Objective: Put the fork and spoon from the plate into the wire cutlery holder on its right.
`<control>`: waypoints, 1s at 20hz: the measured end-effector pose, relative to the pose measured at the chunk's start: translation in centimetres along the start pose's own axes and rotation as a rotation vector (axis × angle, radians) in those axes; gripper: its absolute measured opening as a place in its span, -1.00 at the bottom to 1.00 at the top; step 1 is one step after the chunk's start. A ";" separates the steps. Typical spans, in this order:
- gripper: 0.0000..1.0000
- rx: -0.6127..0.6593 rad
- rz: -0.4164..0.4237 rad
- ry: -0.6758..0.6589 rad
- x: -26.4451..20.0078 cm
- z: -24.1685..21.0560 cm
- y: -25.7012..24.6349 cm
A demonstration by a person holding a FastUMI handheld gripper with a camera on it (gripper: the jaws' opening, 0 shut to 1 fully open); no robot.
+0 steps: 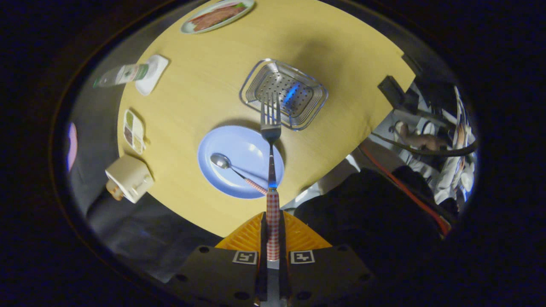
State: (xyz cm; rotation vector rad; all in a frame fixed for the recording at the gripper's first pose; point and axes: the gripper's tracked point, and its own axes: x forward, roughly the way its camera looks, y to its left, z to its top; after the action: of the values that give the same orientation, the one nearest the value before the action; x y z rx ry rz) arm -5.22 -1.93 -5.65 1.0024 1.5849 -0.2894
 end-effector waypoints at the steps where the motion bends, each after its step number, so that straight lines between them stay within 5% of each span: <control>1: -0.72 0.035 0.014 0.030 0.0 0.6 0.0; 9: -0.72 0.089 0.004 0.239 1.0 3.0 0.1; 20: -0.72 0.093 0.037 0.345 1.6 7.8 0.7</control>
State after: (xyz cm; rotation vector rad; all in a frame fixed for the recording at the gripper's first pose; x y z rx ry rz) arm 0.70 -6.03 -9.16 1.1999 1.8738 -0.1711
